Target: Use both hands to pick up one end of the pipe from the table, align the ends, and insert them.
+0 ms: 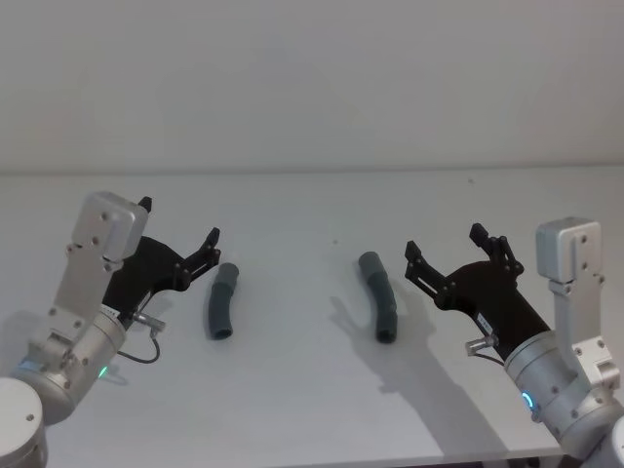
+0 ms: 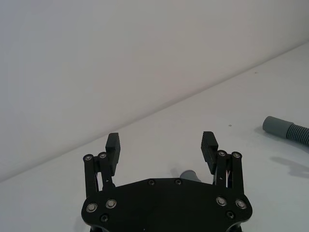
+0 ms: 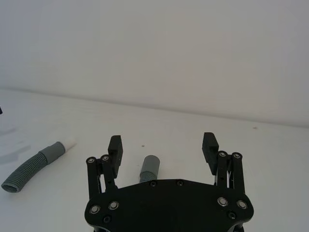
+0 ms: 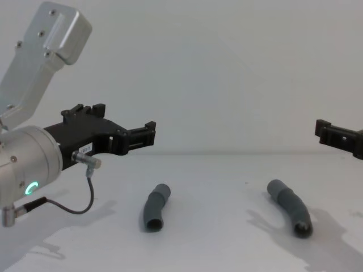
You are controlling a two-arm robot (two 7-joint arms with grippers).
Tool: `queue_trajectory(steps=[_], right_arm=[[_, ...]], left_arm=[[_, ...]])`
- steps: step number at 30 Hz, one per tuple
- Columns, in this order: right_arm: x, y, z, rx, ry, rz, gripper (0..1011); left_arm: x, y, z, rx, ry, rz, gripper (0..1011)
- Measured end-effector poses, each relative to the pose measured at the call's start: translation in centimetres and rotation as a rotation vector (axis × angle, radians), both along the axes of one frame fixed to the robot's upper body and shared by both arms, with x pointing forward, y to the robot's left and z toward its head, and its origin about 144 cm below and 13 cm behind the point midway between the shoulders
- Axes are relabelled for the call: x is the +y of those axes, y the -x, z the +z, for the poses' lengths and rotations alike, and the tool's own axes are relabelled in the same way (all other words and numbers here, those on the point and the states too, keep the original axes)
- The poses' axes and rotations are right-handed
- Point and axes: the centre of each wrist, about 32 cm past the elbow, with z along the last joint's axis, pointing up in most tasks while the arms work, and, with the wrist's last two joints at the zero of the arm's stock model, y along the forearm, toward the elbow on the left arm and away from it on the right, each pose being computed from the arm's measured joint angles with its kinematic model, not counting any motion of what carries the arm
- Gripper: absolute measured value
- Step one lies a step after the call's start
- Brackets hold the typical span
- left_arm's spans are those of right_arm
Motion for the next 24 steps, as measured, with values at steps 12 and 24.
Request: queue_trajectory(steps=[12, 24], right_arm=[[0.0, 0.0, 0.0, 0.0, 0.0, 0.0, 1004], [0.0, 0.0, 0.0, 0.0, 0.0, 0.0, 1004]], left_arm=[[0.0, 0.0, 0.0, 0.0, 0.0, 0.0, 1001], [0.0, 0.0, 0.0, 0.0, 0.0, 0.0, 1001]])
